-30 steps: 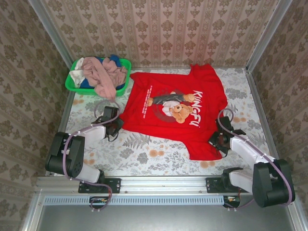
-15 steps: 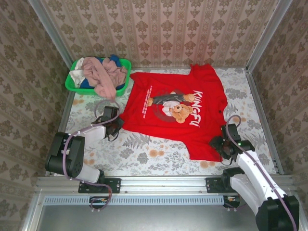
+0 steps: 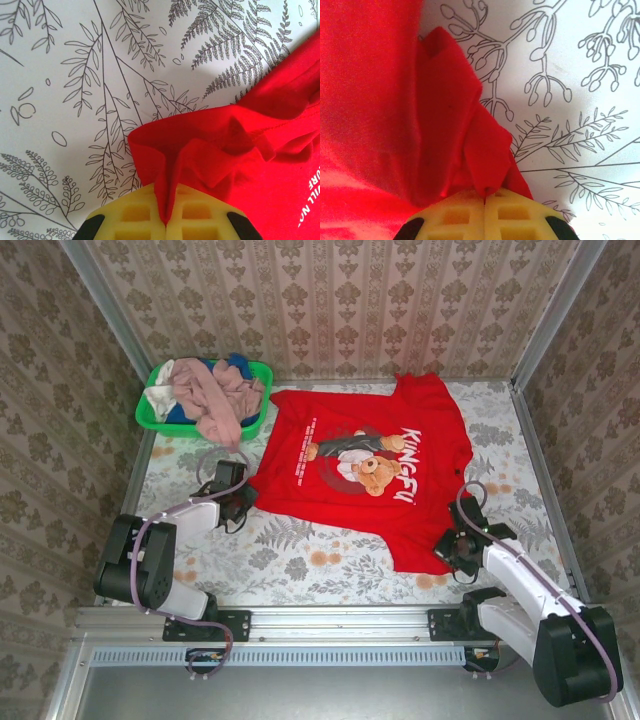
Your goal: Fold and stack the t-shirts
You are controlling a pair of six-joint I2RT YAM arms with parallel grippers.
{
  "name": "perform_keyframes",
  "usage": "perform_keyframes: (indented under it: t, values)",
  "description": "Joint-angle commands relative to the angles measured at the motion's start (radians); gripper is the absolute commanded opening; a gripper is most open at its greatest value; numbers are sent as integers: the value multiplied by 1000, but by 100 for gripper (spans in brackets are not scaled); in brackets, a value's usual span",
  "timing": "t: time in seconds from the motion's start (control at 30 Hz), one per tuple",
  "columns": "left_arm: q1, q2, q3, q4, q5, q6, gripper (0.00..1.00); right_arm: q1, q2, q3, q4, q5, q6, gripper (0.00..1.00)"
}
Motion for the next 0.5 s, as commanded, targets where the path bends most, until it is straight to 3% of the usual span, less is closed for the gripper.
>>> perform_keyframes:
  t: [0.0, 0.3, 0.47]
  values:
    - [-7, -33, 19, 0, 5, 27, 0, 8, -66, 12, -57, -4, 3, 0]
    - [-19, -123, 77, -105, -5, 47, 0, 84, -373, 163, -411, 125, 188, 0]
    - [-35, -172, 129, -165, -20, 49, 0, 90, -482, 285, -459, 169, 271, 0]
